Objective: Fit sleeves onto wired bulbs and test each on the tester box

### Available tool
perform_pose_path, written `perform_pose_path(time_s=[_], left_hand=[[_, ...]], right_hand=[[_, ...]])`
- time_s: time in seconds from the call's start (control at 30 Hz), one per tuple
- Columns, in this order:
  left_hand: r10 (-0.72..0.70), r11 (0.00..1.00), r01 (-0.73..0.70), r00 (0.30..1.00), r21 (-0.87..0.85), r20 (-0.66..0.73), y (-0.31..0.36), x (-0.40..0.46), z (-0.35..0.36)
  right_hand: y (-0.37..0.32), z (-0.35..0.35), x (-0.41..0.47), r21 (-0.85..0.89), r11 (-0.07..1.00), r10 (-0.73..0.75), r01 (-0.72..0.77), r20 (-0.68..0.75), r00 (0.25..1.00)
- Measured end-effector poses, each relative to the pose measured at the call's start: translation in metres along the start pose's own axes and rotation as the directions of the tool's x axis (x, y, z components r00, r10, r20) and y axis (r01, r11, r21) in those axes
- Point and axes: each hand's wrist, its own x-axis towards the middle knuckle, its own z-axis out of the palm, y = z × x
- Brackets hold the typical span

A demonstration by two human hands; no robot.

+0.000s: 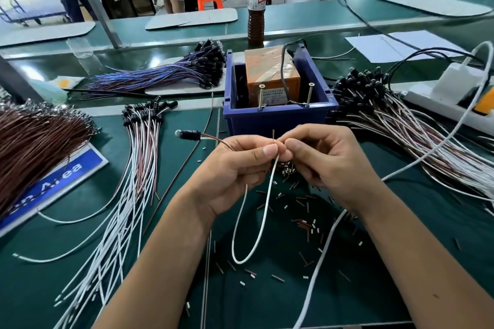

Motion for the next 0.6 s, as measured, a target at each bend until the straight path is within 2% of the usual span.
perform_pose_path(time_s=[0.13, 0.27, 0.4, 0.6], left_hand=[[-0.026, 1.0, 0.026, 0.999, -0.004, 0.048, -0.0012, -0.0009, -0.0021], [-0.047, 0.999, 0.049, 0.993, -0.012, 0.112, -0.0017, -0.0009, -0.0027], [-0.072, 0.997, 0.073, 0.993, -0.014, 0.093, -0.0008, -0.0001, -0.0038], [-0.083, 0.997, 0.083, 0.996, -0.003, 0.044, 0.002, -0.0008, -0.0009]], right_hand=[[0.0005, -0.007, 0.0009, 0.069, 0.997, 0.035, -0.039, 0.057, 0.998], [-0.0007, -0.0107, 0.001, 0.017, 0.997, 0.074, -0.076, 0.096, 0.993], [-0.0015, -0.0087, 0.0009, -0.044, 0.997, 0.068, -0.065, 0.061, 0.996], [0.0009, -0.0046, 0.0015, -0.018, 0.999, 0.047, -0.047, 0.008, 0.999]])
